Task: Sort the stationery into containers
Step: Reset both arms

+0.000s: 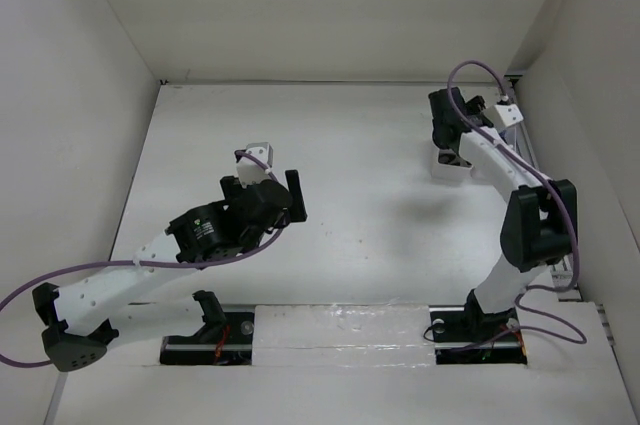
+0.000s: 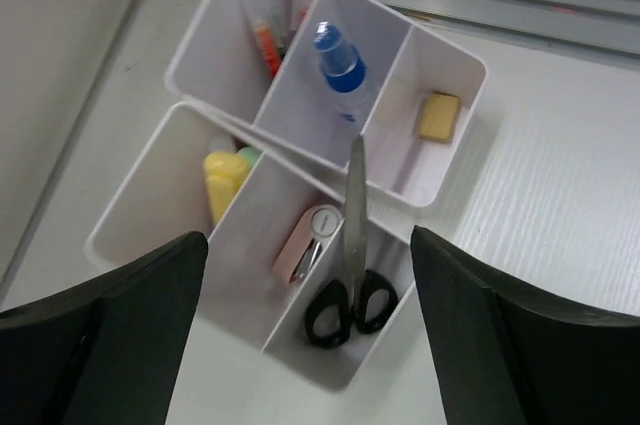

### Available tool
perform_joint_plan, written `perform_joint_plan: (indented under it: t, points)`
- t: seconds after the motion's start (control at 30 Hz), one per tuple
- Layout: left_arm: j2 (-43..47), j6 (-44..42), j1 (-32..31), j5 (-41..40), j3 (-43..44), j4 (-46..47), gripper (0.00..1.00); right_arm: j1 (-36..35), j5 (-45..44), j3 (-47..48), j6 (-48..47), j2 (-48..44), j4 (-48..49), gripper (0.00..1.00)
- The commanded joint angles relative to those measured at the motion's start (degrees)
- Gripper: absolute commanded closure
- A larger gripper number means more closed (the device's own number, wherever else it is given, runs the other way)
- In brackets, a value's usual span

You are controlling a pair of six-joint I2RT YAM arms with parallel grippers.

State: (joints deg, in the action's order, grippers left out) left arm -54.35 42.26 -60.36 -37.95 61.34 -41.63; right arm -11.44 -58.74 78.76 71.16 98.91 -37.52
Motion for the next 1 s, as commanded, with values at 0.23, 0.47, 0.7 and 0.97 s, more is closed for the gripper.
perform_joint_plan:
  t: [0.23,0.47,0.7,0.97]
  points:
    - [-1.19,-0.07,0.06,-4.49,4.12,0.14,0.00,-10.61,8.79,-9.06,-40.45,-26.73,22.14,0.00]
    - [-2.96,3.70,0.06,-13.10,11.94,-7.67,0.00,-20.45,19.26,-10.65,-46.72,-44.93,8.10,0.00]
    - [2.38,10.20,0.06,-20.40,15.47,-17.43,0.00,-26.52,29.79,-9.59,-45.65,-57.59,-4.41,0.00]
    - [9.87,14.17,0.06,-20.93,13.64,-22.53,0.00,-26.53,33.87,-5.39,-48.04,-70.87,-11.69,0.00]
